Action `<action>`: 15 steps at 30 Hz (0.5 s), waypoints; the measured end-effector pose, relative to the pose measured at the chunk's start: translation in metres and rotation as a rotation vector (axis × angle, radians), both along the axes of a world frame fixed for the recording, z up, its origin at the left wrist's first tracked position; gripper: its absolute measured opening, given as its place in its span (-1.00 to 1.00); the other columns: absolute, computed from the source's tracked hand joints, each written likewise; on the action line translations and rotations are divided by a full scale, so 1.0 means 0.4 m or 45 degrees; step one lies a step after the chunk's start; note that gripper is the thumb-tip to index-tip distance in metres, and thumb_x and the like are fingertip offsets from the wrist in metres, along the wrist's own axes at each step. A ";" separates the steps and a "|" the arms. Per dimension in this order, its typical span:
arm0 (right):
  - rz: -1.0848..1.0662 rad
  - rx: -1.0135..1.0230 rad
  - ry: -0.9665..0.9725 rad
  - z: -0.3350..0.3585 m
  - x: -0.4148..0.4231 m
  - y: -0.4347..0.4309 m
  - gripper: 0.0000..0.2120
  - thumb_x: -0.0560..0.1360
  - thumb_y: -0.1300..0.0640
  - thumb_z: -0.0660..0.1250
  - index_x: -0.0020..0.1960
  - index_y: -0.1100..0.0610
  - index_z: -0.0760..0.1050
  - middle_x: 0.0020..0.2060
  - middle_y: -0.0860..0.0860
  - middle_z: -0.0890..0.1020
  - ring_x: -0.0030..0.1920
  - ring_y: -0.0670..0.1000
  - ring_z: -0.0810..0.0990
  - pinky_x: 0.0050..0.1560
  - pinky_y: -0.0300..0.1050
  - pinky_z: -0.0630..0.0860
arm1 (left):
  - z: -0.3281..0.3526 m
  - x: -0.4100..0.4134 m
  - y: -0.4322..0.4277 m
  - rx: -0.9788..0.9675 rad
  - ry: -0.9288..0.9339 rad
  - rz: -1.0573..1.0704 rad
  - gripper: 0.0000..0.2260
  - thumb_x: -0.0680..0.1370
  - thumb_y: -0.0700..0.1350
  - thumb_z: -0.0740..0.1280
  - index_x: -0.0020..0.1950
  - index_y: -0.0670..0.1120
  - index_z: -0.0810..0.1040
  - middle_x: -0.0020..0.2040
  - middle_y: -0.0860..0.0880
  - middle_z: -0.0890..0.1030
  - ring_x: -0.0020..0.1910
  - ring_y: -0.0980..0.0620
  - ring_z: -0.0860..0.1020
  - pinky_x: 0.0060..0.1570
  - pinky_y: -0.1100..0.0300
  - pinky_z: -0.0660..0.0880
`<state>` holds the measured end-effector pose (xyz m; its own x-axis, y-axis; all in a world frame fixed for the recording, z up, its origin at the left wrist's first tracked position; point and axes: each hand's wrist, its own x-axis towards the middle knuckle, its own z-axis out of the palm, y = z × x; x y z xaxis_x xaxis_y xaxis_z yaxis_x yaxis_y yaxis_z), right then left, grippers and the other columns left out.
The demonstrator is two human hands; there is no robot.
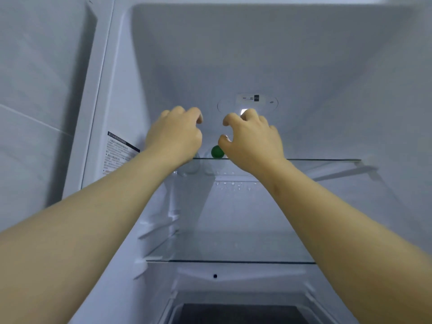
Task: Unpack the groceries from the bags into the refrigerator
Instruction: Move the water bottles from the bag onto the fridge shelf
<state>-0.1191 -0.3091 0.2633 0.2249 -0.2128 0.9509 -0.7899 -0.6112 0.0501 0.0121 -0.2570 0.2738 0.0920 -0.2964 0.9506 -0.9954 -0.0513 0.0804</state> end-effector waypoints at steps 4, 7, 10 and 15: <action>0.029 0.042 -0.013 -0.054 -0.042 0.051 -0.68 0.54 0.02 0.16 0.26 0.06 0.38 0.21 0.05 0.39 0.15 0.11 0.38 0.00 -0.08 0.23 | -0.072 -0.037 0.056 -0.021 -0.038 -0.006 -0.74 0.55 -0.17 0.14 0.22 -0.05 0.45 0.14 -0.12 0.47 0.15 -0.15 0.38 0.00 0.04 0.37; 0.048 0.110 -0.008 -0.116 -0.072 0.086 -0.70 0.54 0.02 0.16 0.24 0.07 0.38 0.19 0.03 0.39 0.12 0.10 0.37 -0.01 -0.10 0.26 | -0.141 -0.065 0.089 0.004 -0.048 -0.045 -0.76 0.53 -0.16 0.17 0.17 -0.06 0.47 0.12 -0.11 0.48 0.12 -0.15 0.38 -0.02 0.06 0.36; 0.087 0.189 -0.037 -0.188 -0.103 0.120 -0.68 0.53 0.01 0.17 0.27 0.03 0.37 0.21 0.01 0.39 0.17 0.06 0.37 0.02 -0.10 0.30 | -0.219 -0.088 0.113 0.022 -0.058 -0.106 -0.77 0.52 -0.16 0.18 0.16 -0.07 0.47 0.10 -0.09 0.49 0.12 -0.11 0.39 -0.03 0.06 0.36; 0.121 0.380 -0.051 -0.328 -0.154 0.165 -0.67 0.54 0.04 0.15 0.29 0.00 0.36 0.25 -0.01 0.40 0.17 0.04 0.39 0.10 -0.05 0.39 | -0.367 -0.120 0.131 0.107 -0.060 -0.186 -0.75 0.54 -0.12 0.20 0.20 -0.07 0.47 0.14 -0.08 0.50 0.11 -0.11 0.40 -0.01 0.08 0.34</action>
<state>-0.1806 -0.2432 0.1323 0.2207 -0.4639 0.8580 -0.7260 -0.6655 -0.1731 -0.0359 -0.2045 0.1268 -0.0019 -0.3819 0.9242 -0.9954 0.0892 0.0348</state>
